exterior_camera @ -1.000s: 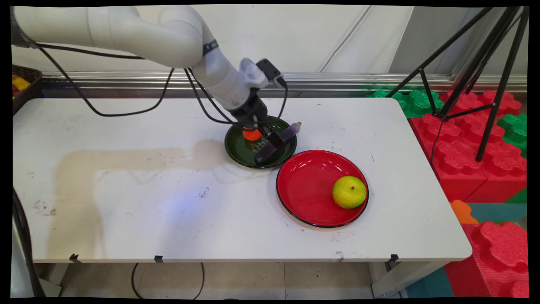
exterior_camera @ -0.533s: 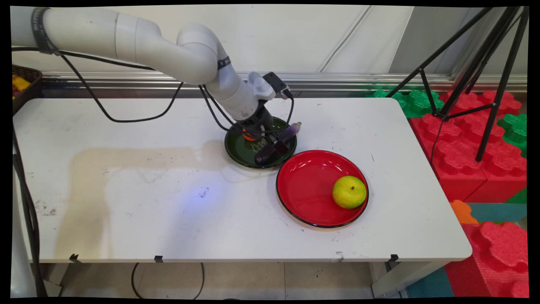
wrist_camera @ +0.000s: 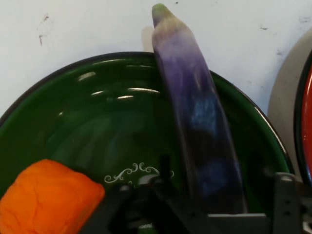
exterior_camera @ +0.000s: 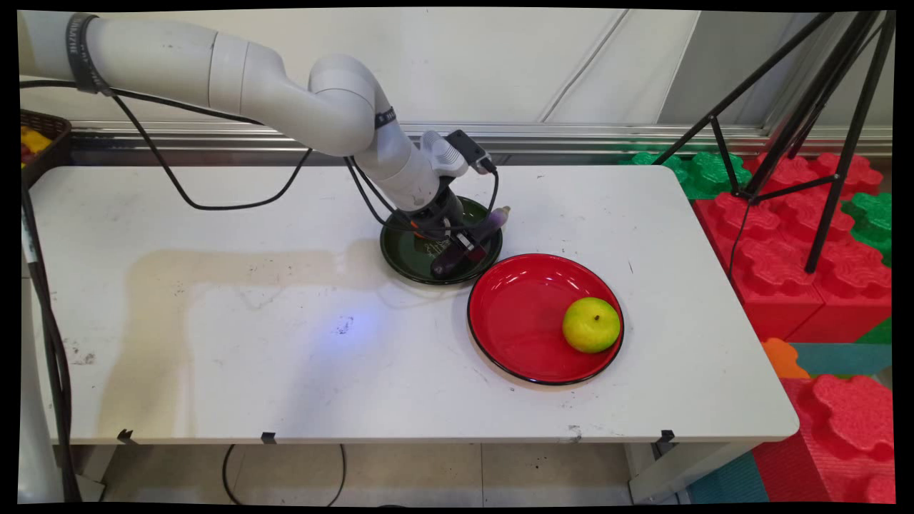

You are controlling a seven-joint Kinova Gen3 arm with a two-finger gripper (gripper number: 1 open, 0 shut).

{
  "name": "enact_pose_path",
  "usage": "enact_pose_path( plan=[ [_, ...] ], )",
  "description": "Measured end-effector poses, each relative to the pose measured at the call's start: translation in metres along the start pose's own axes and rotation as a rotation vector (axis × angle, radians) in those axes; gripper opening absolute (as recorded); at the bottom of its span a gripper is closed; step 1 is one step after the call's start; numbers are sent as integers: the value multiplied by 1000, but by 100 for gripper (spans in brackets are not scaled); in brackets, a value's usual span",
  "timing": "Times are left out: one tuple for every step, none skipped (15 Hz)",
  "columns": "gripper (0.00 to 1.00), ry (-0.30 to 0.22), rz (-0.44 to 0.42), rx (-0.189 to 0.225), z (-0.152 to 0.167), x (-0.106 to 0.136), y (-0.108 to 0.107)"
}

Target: Pick up the eggplant from the green plate, then place the picked object on the table

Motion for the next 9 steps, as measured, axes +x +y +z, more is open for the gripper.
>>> enact_pose_path(
  plan=[
    [0, 0, -2, 1, 0, 0, 0],
    [0, 0, -5, 2, 1, -1, 1],
    [0, 1, -8, 4, 1, -1, 1],
    [0, 2, -10, 7, 0, -2, 1],
    [0, 2, -12, 10, -1, -3, 0],
    [0, 5, -13, 15, -3, -3, 0],
    [0, 9, -16, 20, -6, -3, 0],
    [0, 13, -18, 26, -9, -3, -1],
    [0, 15, -19, 30, -13, -3, -1]
  ],
)
